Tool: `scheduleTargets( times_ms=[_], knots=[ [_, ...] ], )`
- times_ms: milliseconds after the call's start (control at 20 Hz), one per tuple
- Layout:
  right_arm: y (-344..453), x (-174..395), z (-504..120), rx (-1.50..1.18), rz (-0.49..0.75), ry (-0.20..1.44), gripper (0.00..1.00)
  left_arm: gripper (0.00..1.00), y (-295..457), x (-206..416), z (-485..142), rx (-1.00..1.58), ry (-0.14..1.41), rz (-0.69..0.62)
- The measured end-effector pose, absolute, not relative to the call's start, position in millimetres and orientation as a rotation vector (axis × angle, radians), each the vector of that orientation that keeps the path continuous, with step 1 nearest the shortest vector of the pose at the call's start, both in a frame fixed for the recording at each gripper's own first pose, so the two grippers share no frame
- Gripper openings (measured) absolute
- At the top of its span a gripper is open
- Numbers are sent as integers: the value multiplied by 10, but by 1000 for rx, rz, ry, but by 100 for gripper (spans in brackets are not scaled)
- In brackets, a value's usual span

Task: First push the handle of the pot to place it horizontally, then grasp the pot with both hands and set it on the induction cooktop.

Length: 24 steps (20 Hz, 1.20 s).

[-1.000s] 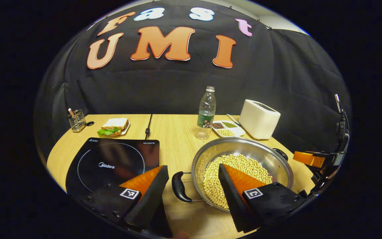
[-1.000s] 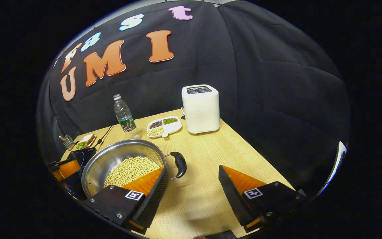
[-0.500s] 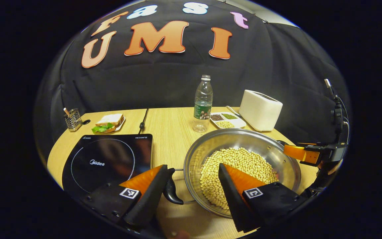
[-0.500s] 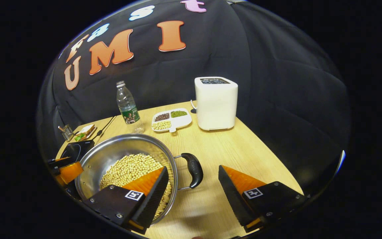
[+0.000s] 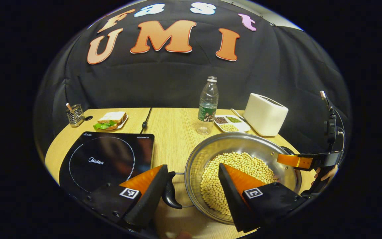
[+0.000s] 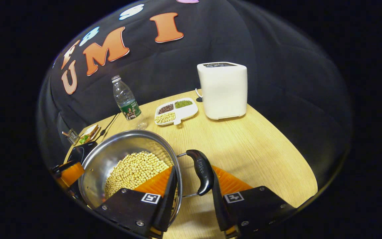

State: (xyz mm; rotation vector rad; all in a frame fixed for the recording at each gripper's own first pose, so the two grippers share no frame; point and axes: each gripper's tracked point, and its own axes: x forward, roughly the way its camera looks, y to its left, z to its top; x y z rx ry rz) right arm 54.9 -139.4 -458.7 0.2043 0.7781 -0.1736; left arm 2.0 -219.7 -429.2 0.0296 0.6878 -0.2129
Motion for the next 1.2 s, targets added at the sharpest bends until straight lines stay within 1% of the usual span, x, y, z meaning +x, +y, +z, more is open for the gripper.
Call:
scheduleTargets(
  times_ms=[100, 250, 450, 500, 600, 700, 750, 850, 900, 950, 1000, 1150, 1200],
  knots=[
    [-1407, 522, -4582, 189, -174, 774, 54, 99, -2205, 26, -4315, 59, 698, -214],
    [-1414, 487, -4564, 192, -172, 778, 54, 99, -2235, 56, -4322, 60, 719, -209],
    [-1465, 451, -4548, 196, -183, 777, 54, 98, -2308, 35, -4342, 68, 730, -239],
    [-1476, 440, -4546, 204, -186, 776, 54, 99, -2334, 25, -4343, 69, 730, -247],
    [-1494, 409, -4542, 205, -191, 776, 54, 98, -2352, 14, -4344, 81, 731, -254],
    [-1513, 382, -4530, 206, -191, 776, 54, 94, -2449, -18, -4405, 63, 761, -280],
    [-1515, 374, -4531, 208, -191, 776, 54, 84, -2464, -90, -4446, 52, 799, -274],
    [-1526, 362, -4528, 203, -194, 777, 54, 70, -2488, -36, -4442, 64, 782, -283],
    [-1523, 357, -4526, 199, -195, 777, 54, 70, -2475, -36, -4456, 72, 783, -274],
    [-1523, 358, -4526, 199, -196, 778, 54, 72, -2420, 2, -4468, 86, 781, -257],
    [-1522, 356, -4531, 200, -197, 778, 54, 67, -2367, 15, -4483, 98, 779, -237],
    [-1535, 354, -4514, 207, -198, 771, 54, 17, -2318, 43, -4496, 90, 787, -224],
    [-1534, 353, -4522, 210, -196, 769, 54, 16, -2302, 15, -4475, 94, 790, -224]
  ],
)
